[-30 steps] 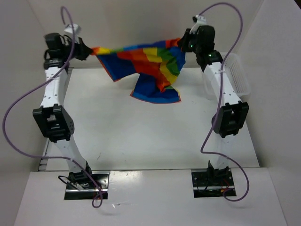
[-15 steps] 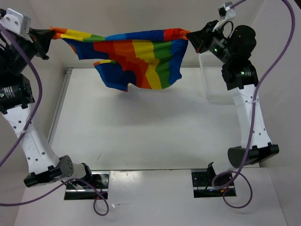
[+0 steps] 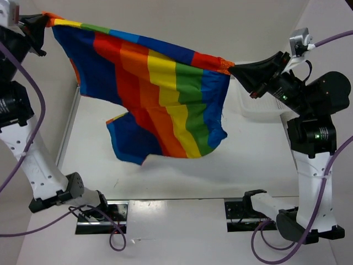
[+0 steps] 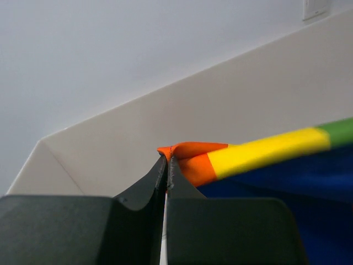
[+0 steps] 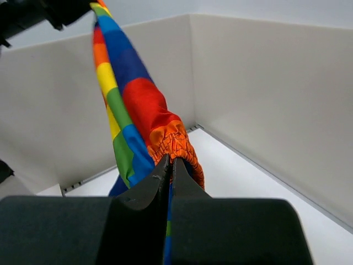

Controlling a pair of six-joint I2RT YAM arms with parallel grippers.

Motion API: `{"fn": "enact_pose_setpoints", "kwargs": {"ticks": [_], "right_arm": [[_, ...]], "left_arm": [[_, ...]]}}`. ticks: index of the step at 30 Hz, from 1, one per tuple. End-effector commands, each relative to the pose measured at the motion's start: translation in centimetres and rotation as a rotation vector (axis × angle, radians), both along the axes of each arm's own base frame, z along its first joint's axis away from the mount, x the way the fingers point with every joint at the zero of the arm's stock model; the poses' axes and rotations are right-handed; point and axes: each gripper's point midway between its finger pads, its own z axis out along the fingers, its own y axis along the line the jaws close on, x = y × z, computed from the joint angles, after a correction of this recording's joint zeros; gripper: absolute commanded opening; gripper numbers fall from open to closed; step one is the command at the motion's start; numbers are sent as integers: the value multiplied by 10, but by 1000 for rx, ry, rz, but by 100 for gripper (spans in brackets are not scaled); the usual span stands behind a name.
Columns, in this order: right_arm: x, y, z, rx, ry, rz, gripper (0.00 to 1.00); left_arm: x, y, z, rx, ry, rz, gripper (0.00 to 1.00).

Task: Fold and stack the shorts
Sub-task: Flatten the shorts out, then fold the shorts

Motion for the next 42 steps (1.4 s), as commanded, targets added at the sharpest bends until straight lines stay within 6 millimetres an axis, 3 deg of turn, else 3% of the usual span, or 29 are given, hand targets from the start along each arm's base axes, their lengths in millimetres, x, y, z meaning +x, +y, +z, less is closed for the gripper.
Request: {"fn": "enact_pose_setpoints", "kwargs": {"ticks": [1, 2, 3, 5, 7, 8, 11, 12, 13, 14, 15, 16, 17, 19, 21, 24, 26, 27, 28, 30, 31, 32, 33, 35, 36, 37, 38, 39, 42], "right_arm": [[41, -3, -21, 68, 124, -31, 0], [53, -4, -28, 80, 148, -49, 0], [79, -7, -48, 93, 220, -91, 0], [105, -8, -67, 103, 273, -121, 0], [141, -7, -101, 101, 371, -146, 0], [152, -5, -111, 98, 393, -148, 0], [194, -4, -164, 79, 521, -175, 0], [206, -4, -175, 78, 541, -190, 0], [222, -3, -203, 54, 589, -196, 0], [232, -5, -213, 44, 602, -212, 0], [241, -5, -220, 32, 603, -223, 0], [261, -9, -245, -1, 625, -262, 0], [271, -12, -245, -9, 618, -287, 0], [290, -16, -270, -54, 636, -318, 0], [301, -18, -267, -57, 616, -334, 0], [315, -22, -277, -85, 616, -368, 0], [319, -29, -285, -132, 598, -402, 0], [319, -32, -289, -158, 594, -413, 0], [316, -36, -299, -188, 598, -425, 0], [308, -47, -304, -247, 582, -445, 0], [303, -59, -316, -262, 602, -461, 0], [291, -58, -308, -274, 588, -413, 0], [276, -58, -320, -302, 621, -369, 0], [248, -54, -318, -411, 561, -258, 0], [224, -55, -345, -462, 639, -216, 0], [211, -55, -357, -496, 662, -189, 0], [199, -62, -360, -547, 639, -180, 0], [181, -64, -388, -584, 696, -150, 0], [150, -74, -416, -669, 727, -146, 0]], "left_arm": [[49, 23, -17, -9, 40, -3, 0], [58, 23, -24, -4, 55, -29, 0], [69, 21, -36, -13, 88, -56, 0], [101, 23, -73, -46, 182, -103, 0], [127, 14, -105, -77, 265, -154, 0], [137, 7, -127, -102, 329, -178, 0], [171, -23, -181, -146, 470, -244, 0], [187, -36, -214, -166, 550, -276, 0], [196, -40, -230, -175, 583, -278, 0], [203, -46, -242, -179, 608, -291, 0], [219, -50, -272, -195, 672, -284, 0], [225, -49, -280, -200, 686, -284, 0], [238, -52, -298, -205, 716, -280, 0], [249, -55, -300, -199, 709, -278, 0], [255, -53, -285, -187, 664, -270, 0], [257, -49, -285, -190, 670, -245, 0], [243, -51, -277, -194, 685, -245, 0], [237, -52, -291, -208, 734, -243, 0], [224, -54, -287, -210, 743, -242, 0], [201, -60, -307, -236, 838, -261, 0], [180, -71, -324, -254, 912, -291, 0], [160, -75, -342, -282, 1004, -299, 0], [144, -79, -353, -303, 1065, -314, 0], [92, -102, -391, -347, 1252, -357, 0], [71, -110, -394, -346, 1286, -369, 0], [55, -118, -407, -345, 1346, -372, 0], [27, -134, -436, -337, 1471, -384, 0], [14, -140, -446, -324, 1516, -380, 0], [-17, -145, -472, -281, 1606, -343, 0]]}}
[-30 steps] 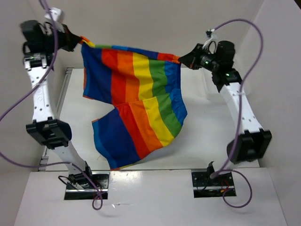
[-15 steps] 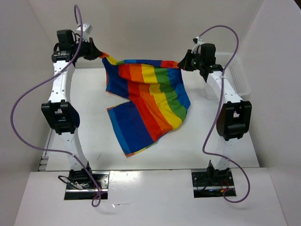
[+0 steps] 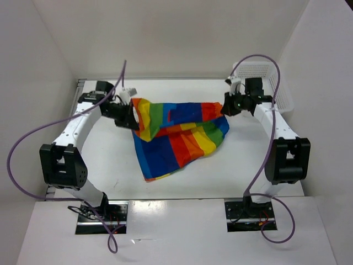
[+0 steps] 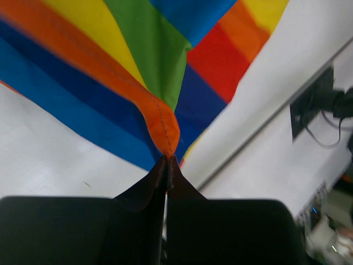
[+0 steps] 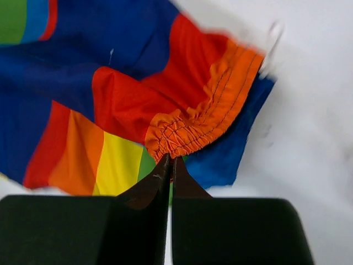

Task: Fold and stack the shorts
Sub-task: Fold the shorts

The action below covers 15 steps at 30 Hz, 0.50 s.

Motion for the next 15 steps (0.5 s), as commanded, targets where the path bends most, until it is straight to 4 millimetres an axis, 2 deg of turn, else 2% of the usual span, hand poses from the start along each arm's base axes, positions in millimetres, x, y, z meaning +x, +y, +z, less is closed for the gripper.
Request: {"fn": "enact_pose_setpoints", "kwargs": {"ticks": [1, 3, 6, 8, 9, 13, 15], "right_arm": [[-45, -4, -18, -98, 26, 132, 0], [-53, -8, -13, -110, 9, 136, 0], [-66, -13, -7, -95, 6, 154, 0], [-75, -16, -9, -104, 22, 179, 0], [-79, -17, -6, -130, 1, 211, 0], [-109, -23, -26, -189, 72, 285, 0], [-118, -28, -26, -234, 64, 317, 0]], "left_arm": [[-42, -4, -22, 48, 137, -22, 0], [-50, 2, -23, 82, 143, -8, 0], [-79, 1, -29, 91, 271, -23, 0], [-91, -8, -20, 43, 340, -52, 0], [-105, -10, -18, 30, 433, -58, 0], [-124, -29, -18, 61, 455, -149, 0], [-136, -36, -15, 68, 439, -187, 0]]}}
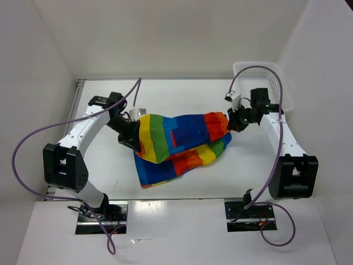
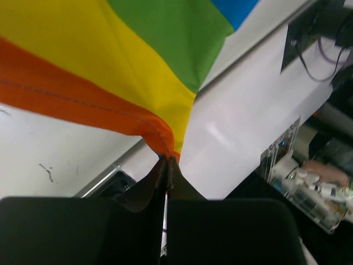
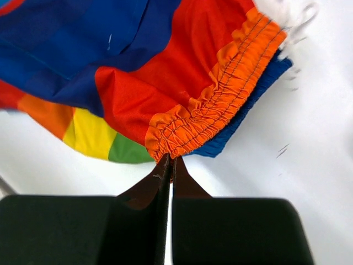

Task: Fold and stack the shorts
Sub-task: Fold the shorts

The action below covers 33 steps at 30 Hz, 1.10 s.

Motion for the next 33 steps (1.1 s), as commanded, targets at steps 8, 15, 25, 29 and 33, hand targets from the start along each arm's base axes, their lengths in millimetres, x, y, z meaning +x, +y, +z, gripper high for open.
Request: {"fn": "enact_pose_setpoints", "kwargs": {"ticks": [8, 15, 25, 29, 33], "right_arm": [[-81, -26, -68, -190, 163, 164, 0], [-64, -47, -70, -300, 45, 51, 80], [-18, -12, 67, -208, -360, 23, 64], [-15, 60, 41, -124, -313, 112, 45], [-8, 55, -30, -231, -197, 73, 19]], "left_arm": [[-60, -17, -19, 105, 59, -196, 0], [-100, -3, -48, 280, 122, -337, 57], [-16, 12, -34, 274, -276, -135, 65], [14, -12, -52, 255, -323, -167, 66], [28, -12, -90, 331, -335, -181, 66]]}}
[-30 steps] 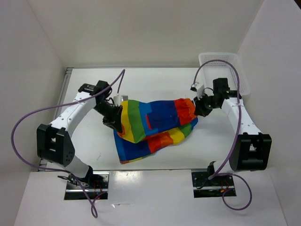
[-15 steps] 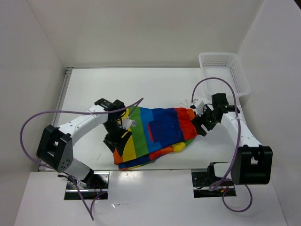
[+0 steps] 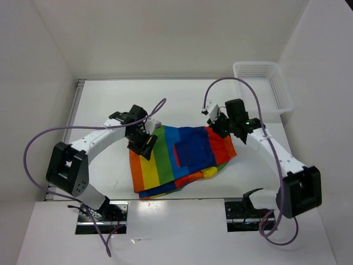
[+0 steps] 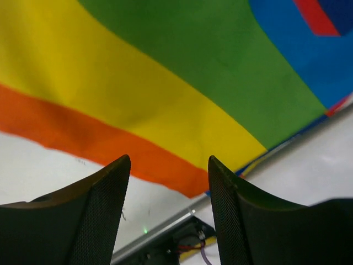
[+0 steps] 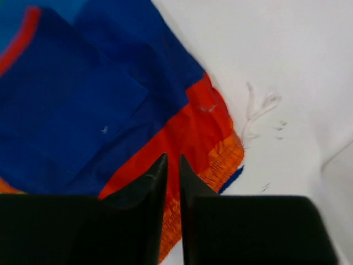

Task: Fold and stack the shorts
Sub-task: Fold the shorts

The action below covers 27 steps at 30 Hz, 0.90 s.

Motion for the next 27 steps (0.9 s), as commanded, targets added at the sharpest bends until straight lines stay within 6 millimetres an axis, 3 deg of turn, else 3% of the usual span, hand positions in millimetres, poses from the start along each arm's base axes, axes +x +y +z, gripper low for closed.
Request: {"fn": "enact_pose_setpoints", "kwargs": {"ticks": [1, 5, 6, 8, 9, 12, 14, 15, 17, 18, 19, 20, 21, 22, 23, 24, 25, 26, 27], "right_arm": [[10, -10, -61, -84, 66, -118, 15], [11, -4, -90, -124, 131, -145, 8], [10, -8, -107, -140, 185, -197, 6], [23, -7, -109, -133, 177, -242, 1], [22, -11, -123, -162, 212, -266, 0], [38, -9, -133, -191, 198, -294, 0], [51, -11, -148, -239, 217, -318, 0], [59, -10, -152, -248, 219, -324, 0], [89, -2, -158, -258, 206, -350, 0], [117, 7, -142, -232, 151, -361, 0], [128, 8, -158, -252, 168, -379, 0], [141, 12, -157, -242, 154, -405, 0], [172, 22, -133, -198, 87, -430, 0], [186, 29, -130, -174, 72, -443, 0], [198, 34, -140, -159, 81, -461, 0], [222, 45, -111, -110, 26, -473, 0], [231, 51, -102, -82, 13, -475, 0], [238, 62, -88, -20, 4, -466, 0], [244, 70, -70, 23, -11, -456, 9]], "left_arm": [[22, -2, -28, 48, -64, -2, 66], [32, 0, -55, 78, -31, 12, 66], [42, 1, -58, 83, -49, 25, 66], [55, 5, -73, 111, -55, 40, 66], [62, 7, -76, 117, -65, 54, 66], [85, 15, -93, 138, -76, 95, 66], [109, 18, -102, 137, -79, 123, 66], [124, 29, -103, 142, -93, 163, 66], [147, 38, -113, 145, -89, 201, 65], [180, 48, -109, 144, -138, 245, 65], [195, 53, -107, 148, -163, 264, 65], [211, 56, -104, 151, -188, 280, 65], [241, 53, -94, 146, -249, 291, 65], [256, 61, -88, 150, -269, 312, 65], [270, 65, -80, 143, -295, 329, 65], [281, 63, -76, 137, -312, 331, 65], [303, 66, -47, 117, -380, 348, 65], [310, 62, -36, 90, -405, 344, 66], [313, 59, -20, 73, -425, 342, 66]]}}
